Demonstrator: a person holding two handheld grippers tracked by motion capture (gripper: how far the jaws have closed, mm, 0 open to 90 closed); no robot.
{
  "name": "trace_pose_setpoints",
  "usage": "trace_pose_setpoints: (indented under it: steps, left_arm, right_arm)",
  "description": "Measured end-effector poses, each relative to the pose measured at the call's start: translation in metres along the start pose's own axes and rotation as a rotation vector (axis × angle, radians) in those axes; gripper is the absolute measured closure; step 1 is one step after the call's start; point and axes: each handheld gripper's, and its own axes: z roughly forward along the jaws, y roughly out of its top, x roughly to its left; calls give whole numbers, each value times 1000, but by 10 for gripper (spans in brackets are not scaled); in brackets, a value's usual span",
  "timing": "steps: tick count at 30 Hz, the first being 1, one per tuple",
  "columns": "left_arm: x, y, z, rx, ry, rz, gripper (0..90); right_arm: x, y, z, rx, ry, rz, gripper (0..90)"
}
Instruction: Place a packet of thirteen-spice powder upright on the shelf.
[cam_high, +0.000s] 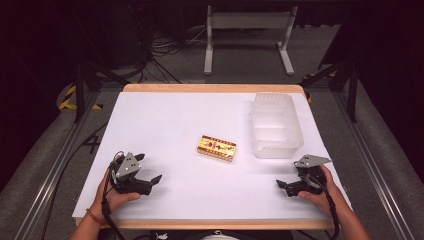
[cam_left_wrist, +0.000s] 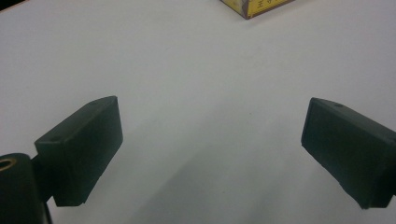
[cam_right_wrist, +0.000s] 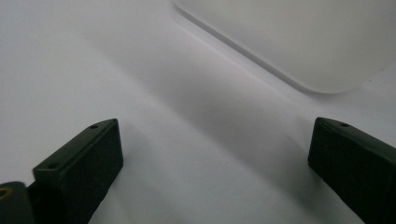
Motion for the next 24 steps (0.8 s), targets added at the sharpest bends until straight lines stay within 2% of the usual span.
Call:
trace_pose_setpoints:
  steps: [6,9,10,12,13,16,17,18,21,22,24]
  left_arm:
    - [-1,-1,-5,-14,1,-4,61]
    - [-1,-2,-7,-18,3,6,61]
    - [-1,-2,-7,-18,3,6,61]
    - [-2,-2,-8,-20,1,-2,61]
    - [-1,-2,-7,-17,0,-1,61]
    - [-2,-2,-6,-14,1,3,61]
    - [-2,-2,-6,-14,1,3,61]
    - [-3,-1,-6,-12,-1,4,61]
    - [-4,-1,-5,-10,-5,3,61]
    - [-4,-1,-5,-10,-5,3,61]
    - [-5,-1,-3,-3,-11,7,61]
  right_arm:
    - [2,1,-1,2,-11,-9,43]
    - [5,4,-3,16,-22,-37,83]
    - [7,6,-3,21,-15,-45,86]
    - [11,8,-7,13,43,-59,81]
    - [14,10,-9,6,51,-72,86]
    - [27,19,-19,-24,111,-119,110]
    - [27,19,-19,-24,111,-119,110]
    - [40,29,-24,-24,133,-174,125]
    - [62,44,-30,-34,162,-250,149]
    - [62,44,-30,-34,162,-250,149]
    - [78,58,-31,-36,173,-304,163]
